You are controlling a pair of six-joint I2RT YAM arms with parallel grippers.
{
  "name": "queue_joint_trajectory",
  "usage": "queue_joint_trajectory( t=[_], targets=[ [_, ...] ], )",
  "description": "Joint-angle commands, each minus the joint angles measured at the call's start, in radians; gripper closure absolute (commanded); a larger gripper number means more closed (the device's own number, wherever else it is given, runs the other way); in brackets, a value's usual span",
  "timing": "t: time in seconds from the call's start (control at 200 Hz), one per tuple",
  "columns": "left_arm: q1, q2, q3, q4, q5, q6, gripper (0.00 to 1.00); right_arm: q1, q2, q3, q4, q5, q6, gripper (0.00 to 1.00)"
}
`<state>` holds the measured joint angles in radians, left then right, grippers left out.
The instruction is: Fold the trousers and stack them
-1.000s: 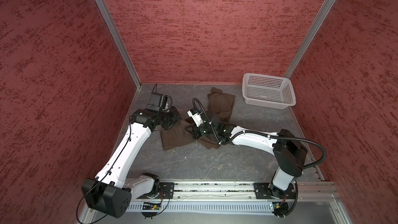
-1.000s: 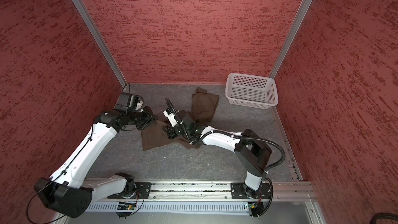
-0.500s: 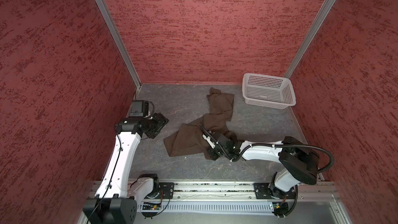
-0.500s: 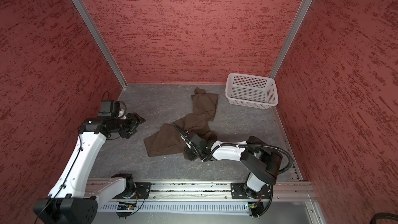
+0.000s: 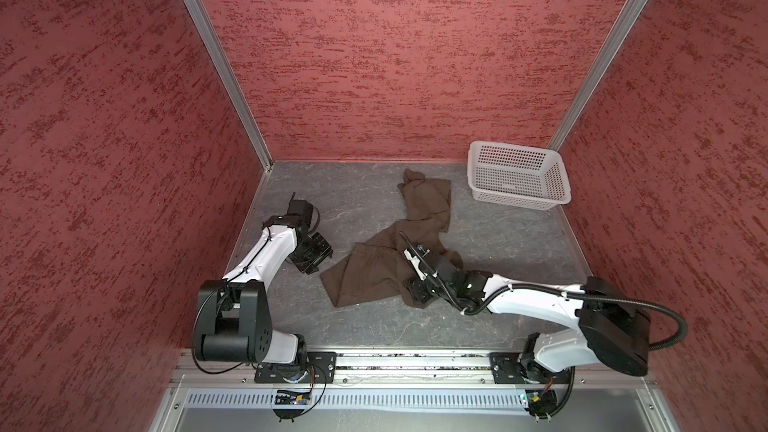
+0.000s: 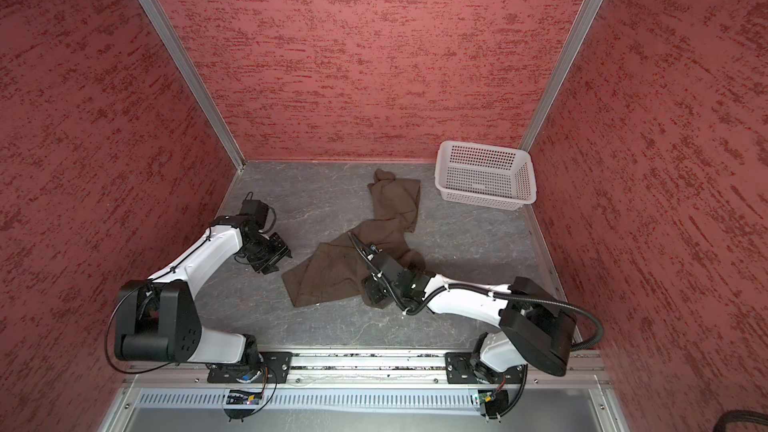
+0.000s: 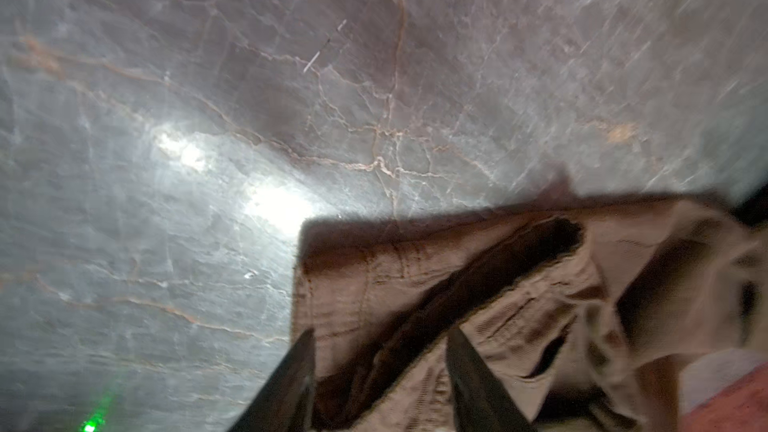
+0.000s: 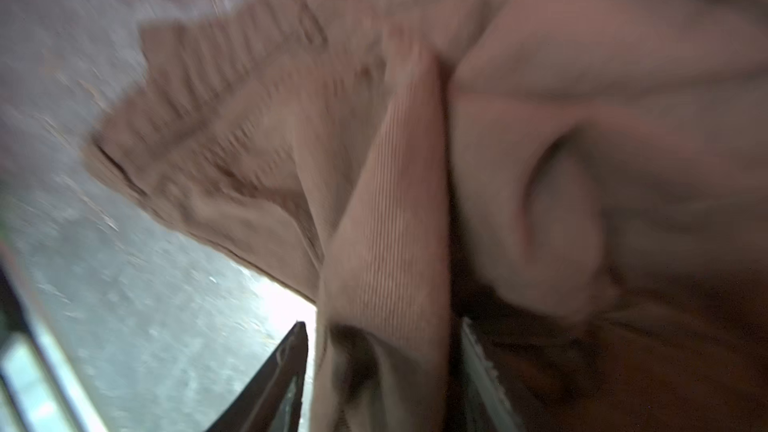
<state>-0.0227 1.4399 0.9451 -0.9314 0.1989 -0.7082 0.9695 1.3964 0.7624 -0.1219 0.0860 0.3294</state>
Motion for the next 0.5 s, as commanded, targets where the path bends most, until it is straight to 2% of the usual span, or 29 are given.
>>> queue_joint_trajectory(
  t=[0.0,0.155,0.21,0.271,0.406,0.496],
  targets=[
    [0.000,0.029,-0.031,0.047,-0.016,0.015,0.63,-0.070,-0.049,0.138,-0.030,-0.033,-0.060,0.39],
    [0.001,0.063,-0.080,0.084,-0.008,0.015,0.61,-0.152,0.050,0.299,-0.003,-0.223,-0.133,0.40],
    [0.002,0.066,-0.092,0.092,-0.006,0.021,0.57,-0.169,0.162,0.381,-0.023,-0.298,-0.145,0.41],
    [0.003,0.066,-0.104,0.090,-0.015,0.030,0.57,-0.185,0.278,0.487,-0.066,-0.368,-0.117,0.41],
    [0.016,0.053,-0.142,0.093,-0.033,0.039,0.54,-0.207,0.537,0.687,-0.121,-0.564,-0.052,0.48],
    [0.028,0.042,-0.170,0.115,-0.015,0.039,0.52,-0.209,0.638,0.725,-0.068,-0.601,-0.025,0.54]
  ],
)
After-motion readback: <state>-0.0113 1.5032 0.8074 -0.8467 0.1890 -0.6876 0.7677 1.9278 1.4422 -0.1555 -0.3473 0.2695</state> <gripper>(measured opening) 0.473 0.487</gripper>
